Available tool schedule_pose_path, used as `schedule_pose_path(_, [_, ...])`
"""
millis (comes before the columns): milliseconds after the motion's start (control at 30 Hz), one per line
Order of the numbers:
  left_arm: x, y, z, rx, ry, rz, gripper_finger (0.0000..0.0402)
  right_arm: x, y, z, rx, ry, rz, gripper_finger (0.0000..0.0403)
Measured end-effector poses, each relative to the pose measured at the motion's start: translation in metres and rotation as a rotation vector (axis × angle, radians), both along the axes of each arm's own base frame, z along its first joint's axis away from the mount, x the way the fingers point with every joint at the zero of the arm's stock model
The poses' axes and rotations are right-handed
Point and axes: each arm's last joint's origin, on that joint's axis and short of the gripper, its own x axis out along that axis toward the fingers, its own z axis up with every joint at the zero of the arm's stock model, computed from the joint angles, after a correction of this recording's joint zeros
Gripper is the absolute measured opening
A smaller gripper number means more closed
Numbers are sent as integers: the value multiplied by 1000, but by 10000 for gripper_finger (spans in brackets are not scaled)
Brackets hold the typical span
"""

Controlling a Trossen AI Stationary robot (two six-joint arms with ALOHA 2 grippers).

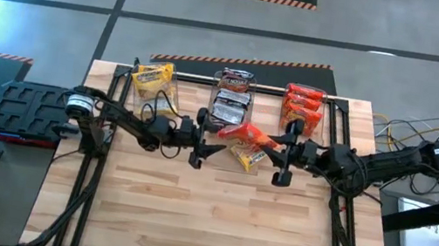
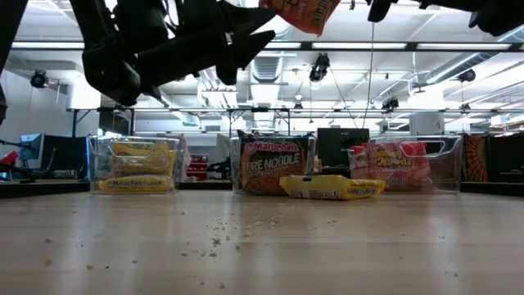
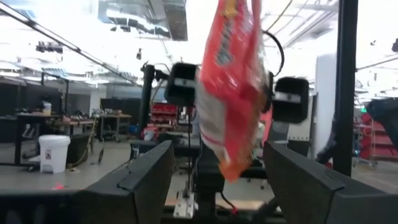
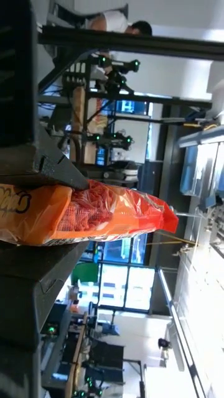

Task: Sort Maruchan noodles
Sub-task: Put the orange instant noodle pack into the right transparent bin

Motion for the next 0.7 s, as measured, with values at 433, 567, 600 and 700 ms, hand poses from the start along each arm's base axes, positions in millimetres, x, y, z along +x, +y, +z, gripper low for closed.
schedule_pose_path(433, [18,-2,19,57,-29,-97,241,4,1,-3,-21,9,42,105])
schedule_pose_path(567, [20,-2,24,75,-50,-83,241,6,1,-6,-11,22,46,105])
schedule_pose_path(600, [21,-2,25,76,-52,-83,241,7,1,-7,-9,24,46,105])
schedule_pose_path(700, [21,-2,26,73,-54,-84,241,8,1,-8,-10,33,46,105])
